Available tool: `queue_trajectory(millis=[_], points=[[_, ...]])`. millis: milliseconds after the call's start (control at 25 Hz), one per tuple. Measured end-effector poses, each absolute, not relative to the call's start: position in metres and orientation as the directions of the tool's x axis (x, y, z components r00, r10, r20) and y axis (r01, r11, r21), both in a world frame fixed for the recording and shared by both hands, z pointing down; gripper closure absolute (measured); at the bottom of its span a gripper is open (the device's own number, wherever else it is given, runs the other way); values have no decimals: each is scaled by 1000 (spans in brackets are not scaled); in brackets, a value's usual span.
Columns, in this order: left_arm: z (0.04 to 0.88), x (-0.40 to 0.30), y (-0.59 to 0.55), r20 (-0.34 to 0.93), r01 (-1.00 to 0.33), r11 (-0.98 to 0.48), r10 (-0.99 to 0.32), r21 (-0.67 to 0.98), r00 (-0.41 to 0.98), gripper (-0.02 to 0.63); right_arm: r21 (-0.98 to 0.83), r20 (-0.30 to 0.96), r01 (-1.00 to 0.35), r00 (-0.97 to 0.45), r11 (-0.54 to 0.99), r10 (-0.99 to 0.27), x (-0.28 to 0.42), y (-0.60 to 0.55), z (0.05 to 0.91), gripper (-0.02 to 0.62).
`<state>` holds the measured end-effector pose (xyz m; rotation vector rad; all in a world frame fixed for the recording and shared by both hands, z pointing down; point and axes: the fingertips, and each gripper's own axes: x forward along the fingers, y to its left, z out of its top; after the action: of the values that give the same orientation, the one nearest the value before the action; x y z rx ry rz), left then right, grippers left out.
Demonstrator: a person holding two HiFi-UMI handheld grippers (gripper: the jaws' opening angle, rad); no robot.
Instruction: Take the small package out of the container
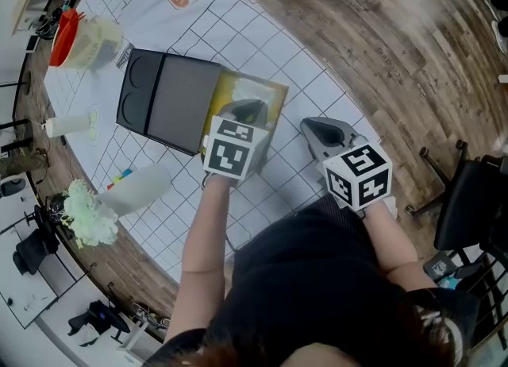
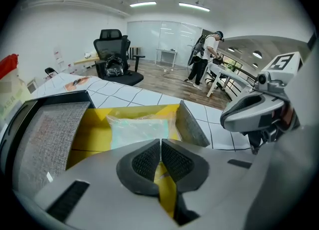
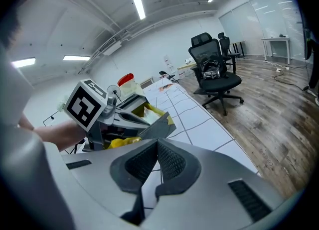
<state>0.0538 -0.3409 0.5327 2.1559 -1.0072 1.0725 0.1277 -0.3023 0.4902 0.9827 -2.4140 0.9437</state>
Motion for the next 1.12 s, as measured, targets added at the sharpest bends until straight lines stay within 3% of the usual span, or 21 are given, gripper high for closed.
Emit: queue_trajectory(millis=[1120], points=[[421, 6, -273, 650, -795, -606, -590, 36, 479, 578, -354, 522, -750, -654, 559, -547, 82, -243, 443, 580]])
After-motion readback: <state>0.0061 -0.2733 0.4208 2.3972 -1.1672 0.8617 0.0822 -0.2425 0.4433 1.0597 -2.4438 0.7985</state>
